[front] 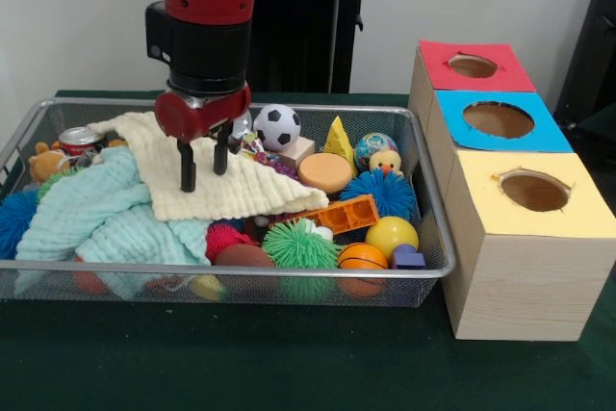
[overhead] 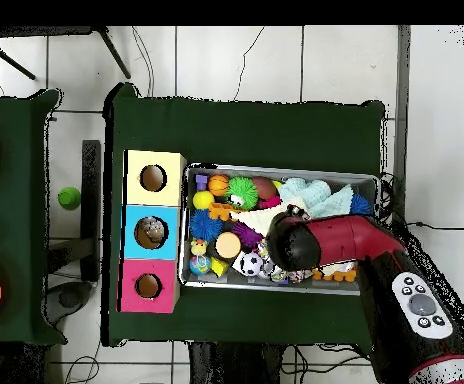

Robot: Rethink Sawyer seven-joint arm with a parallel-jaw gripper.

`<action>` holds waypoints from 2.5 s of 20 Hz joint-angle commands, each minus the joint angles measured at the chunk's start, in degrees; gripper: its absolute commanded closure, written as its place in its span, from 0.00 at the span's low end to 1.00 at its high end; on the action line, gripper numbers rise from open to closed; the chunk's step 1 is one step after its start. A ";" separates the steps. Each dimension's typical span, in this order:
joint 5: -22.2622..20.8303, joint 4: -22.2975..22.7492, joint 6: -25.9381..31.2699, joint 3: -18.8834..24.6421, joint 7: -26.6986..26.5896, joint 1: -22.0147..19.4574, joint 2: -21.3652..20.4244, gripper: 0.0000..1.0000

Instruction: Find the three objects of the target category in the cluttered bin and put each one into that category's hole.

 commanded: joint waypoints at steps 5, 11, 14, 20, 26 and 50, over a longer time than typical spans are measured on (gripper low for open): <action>-6.66 8.64 -8.78 -8.96 10.13 1.32 5.84 0.00; -6.04 7.05 -12.11 -11.69 10.69 3.58 9.25 0.00; -4.67 6.30 -11.73 -11.91 9.45 4.19 9.58 0.00; -1.85 5.22 -9.45 -9.83 6.90 3.43 8.77 0.00; -1.50 4.84 -8.93 -9.17 6.39 3.40 8.68 1.00; 9.21 17.61 -5.85 17.40 -0.69 -14.42 6.58 1.00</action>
